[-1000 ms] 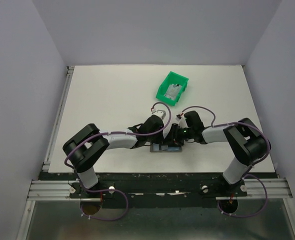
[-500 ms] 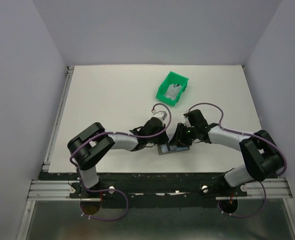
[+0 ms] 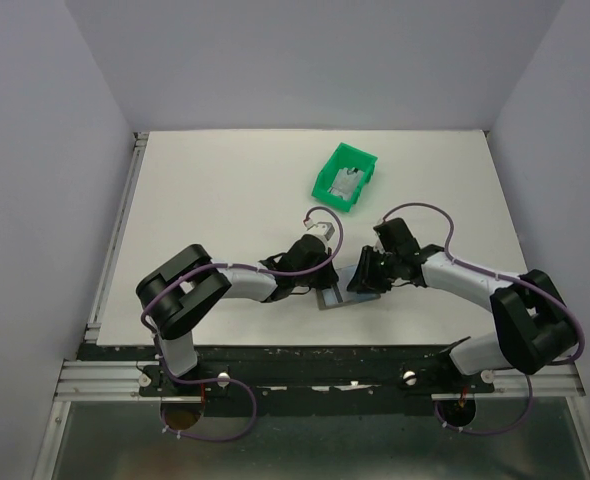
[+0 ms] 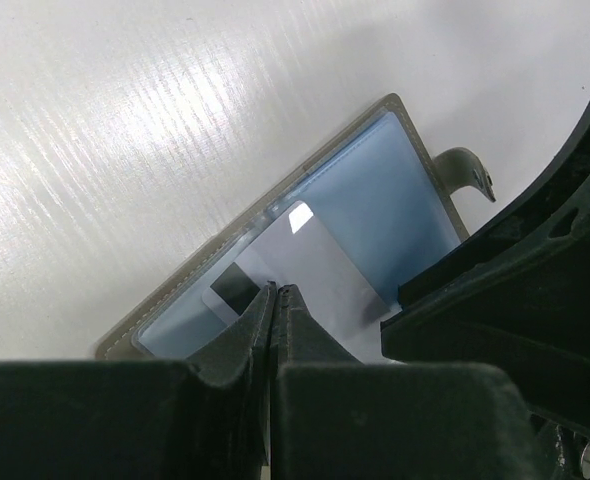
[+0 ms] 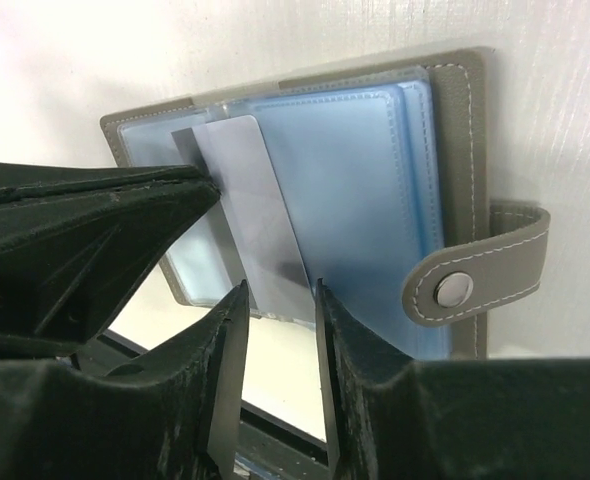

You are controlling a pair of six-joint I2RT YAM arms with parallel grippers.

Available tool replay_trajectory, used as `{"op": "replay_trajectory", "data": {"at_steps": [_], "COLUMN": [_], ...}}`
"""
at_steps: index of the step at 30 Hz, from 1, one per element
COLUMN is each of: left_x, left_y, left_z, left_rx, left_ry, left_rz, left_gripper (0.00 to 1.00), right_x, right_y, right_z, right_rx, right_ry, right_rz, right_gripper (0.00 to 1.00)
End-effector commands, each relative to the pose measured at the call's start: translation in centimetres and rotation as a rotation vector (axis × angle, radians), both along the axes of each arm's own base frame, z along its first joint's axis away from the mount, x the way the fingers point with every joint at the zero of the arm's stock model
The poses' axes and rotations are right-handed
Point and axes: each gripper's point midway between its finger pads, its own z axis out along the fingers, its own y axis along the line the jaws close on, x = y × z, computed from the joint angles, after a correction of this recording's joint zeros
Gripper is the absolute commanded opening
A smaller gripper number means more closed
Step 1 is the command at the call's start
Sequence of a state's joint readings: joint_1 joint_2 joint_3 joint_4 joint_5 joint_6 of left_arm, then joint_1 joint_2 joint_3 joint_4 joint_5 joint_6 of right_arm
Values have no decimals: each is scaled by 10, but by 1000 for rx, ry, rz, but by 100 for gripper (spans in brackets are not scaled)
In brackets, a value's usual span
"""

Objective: Put the credit cards into the card holder
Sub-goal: Insert the credit card into the card holder.

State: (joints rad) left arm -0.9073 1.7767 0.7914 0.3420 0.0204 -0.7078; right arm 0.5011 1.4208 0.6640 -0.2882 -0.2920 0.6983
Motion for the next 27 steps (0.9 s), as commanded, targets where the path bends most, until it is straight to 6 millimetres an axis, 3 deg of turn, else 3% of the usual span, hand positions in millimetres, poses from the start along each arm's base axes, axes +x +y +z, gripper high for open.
{"op": "replay_trajectory", "data": {"at_steps": [1,8,17,27], "left_x": [-45,-37,-21,-32], "left_y": [49,38,26,55], "left_z": [-67,-38,14,4], "left_rx": [245,187,123,183], "left_ry": [175,110,23,59], "left_rz": [-46,-70,-54,14], "left_gripper": [8,8,14,17], "right_x": [15,30,24,16], "right_y": [-2,2,9,8], "right_z": [10,9,-7,-17], "right_rx": [-28,-51,-16,-7], "right_ry": [-113,-166,-121,-93], "right_rz": [38,98,120,119], "right_gripper": [40,38,33,29]}}
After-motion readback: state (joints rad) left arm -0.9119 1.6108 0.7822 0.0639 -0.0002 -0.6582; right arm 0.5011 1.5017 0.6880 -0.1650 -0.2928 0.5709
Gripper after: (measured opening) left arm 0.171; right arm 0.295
